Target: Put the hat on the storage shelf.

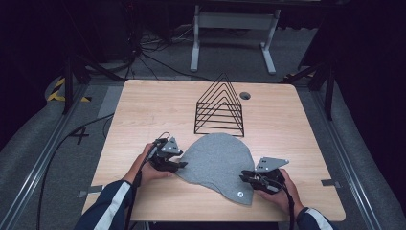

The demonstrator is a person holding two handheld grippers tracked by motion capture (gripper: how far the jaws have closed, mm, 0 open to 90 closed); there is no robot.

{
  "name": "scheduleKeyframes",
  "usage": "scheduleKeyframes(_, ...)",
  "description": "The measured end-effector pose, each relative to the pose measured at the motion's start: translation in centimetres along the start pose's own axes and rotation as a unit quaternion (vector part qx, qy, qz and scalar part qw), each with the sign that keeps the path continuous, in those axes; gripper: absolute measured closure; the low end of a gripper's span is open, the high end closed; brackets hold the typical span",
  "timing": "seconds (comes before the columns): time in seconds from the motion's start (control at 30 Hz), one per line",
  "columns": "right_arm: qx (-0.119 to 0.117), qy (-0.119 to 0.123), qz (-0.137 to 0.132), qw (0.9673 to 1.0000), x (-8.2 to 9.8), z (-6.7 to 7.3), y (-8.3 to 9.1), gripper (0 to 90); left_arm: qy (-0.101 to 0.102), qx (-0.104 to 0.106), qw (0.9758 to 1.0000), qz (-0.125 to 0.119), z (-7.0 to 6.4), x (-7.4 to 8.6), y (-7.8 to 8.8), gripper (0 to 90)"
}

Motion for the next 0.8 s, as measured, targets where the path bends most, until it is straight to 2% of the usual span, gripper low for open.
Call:
scheduleKeyframes(0.17, -0.009, 0.009, 0.019, 0.9997, 0.8, 0.4, -0.5, 78.6, 0.016, 0.016, 0.9997, -0.003, -0.4, 0.3, -0.1, 52.7)
scheduleKeyframes(0.27, -0.010, 0.014, 0.020, 0.9997, 1.0, 0.4, -0.5, 78.3, 0.028, 0.025, 0.9993, -0.010, -1.2, 0.8, 0.2, 52.7)
scheduleKeyframes(0.37, -0.013, 0.009, 0.021, 0.9996, 1.2, 0.2, -0.2, 77.8, 0.028, 0.021, 0.9994, -0.007, -2.1, 1.2, 0.6, 52.3)
scheduleKeyframes(0.43, -0.015, 0.003, 0.019, 0.9997, 1.5, 0.0, 0.0, 76.0, 0.042, 0.015, 0.9990, -0.007, -3.1, 1.5, 0.8, 52.0)
scheduleKeyframes(0.57, -0.011, -0.002, 0.023, 0.9997, 2.0, -0.4, 0.6, 75.0, 0.037, 0.015, 0.9992, -0.006, -4.9, 2.0, 1.3, 51.9)
scheduleKeyframes(0.6, -0.010, -0.002, 0.023, 0.9997, 2.1, -0.4, 0.7, 74.8, 0.042, 0.017, 0.9990, -0.006, -5.5, 2.2, 1.4, 51.8)
scheduleKeyframes(0.67, -0.010, -0.002, 0.026, 0.9996, 2.2, -0.5, 0.9, 73.9, 0.036, 0.018, 0.9992, 0.001, -6.4, 2.5, 1.8, 50.7)
scheduleKeyframes(0.8, -0.005, -0.001, 0.028, 0.9996, 2.3, -0.6, 1.0, 69.4, 0.032, 0.021, 0.9992, 0.011, -7.3, 2.6, 2.0, 46.9)
Point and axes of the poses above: each handheld gripper's, and its own axes: y roughly backward along the jaws, x roughly out of its underside, z roughly to its left, the point moved 6 cm from there along -y, roughly forward along the jaws, and after that the axes turned 2 degrees about y, right-handed, at the moved point
